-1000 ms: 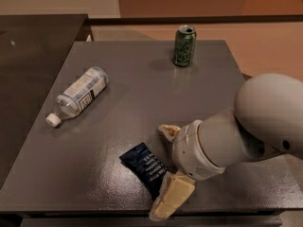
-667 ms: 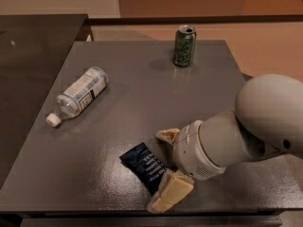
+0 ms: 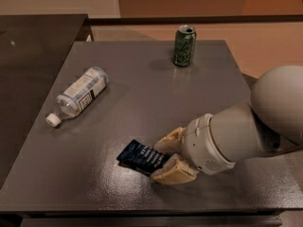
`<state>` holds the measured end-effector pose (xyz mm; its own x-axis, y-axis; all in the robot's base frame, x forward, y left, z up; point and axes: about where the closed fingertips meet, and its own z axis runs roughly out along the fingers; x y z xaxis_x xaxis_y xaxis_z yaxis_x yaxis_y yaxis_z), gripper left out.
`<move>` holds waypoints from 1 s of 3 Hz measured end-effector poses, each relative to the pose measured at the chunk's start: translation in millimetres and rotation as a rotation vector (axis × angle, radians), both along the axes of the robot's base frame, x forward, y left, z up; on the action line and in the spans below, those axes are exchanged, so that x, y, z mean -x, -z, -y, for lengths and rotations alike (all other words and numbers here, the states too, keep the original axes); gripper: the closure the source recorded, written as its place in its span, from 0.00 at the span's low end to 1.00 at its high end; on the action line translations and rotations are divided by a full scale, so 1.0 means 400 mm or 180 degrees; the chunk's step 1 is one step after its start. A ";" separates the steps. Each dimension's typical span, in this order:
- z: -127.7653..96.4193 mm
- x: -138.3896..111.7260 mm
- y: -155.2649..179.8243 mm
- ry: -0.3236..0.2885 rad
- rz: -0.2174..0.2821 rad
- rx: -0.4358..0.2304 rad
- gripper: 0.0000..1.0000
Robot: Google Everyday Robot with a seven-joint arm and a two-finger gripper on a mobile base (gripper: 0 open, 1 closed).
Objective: Move rxbar blueberry near green can
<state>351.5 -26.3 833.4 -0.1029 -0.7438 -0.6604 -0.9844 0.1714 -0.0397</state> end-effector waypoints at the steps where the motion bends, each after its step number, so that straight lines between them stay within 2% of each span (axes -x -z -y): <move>1: 0.012 -0.006 -0.014 0.0041 0.0011 -0.0019 0.87; 2: 0.033 -0.017 -0.038 0.0111 0.0070 -0.0007 1.00; 3: 0.059 -0.038 -0.068 0.0193 0.0164 0.0015 1.00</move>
Offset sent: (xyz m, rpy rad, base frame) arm 0.0127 -0.0268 0.0268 -0.0019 -0.0450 -0.0689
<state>366.5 -49.9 860.8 -0.1139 -0.7404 -0.6625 -0.9688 0.2304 -0.0909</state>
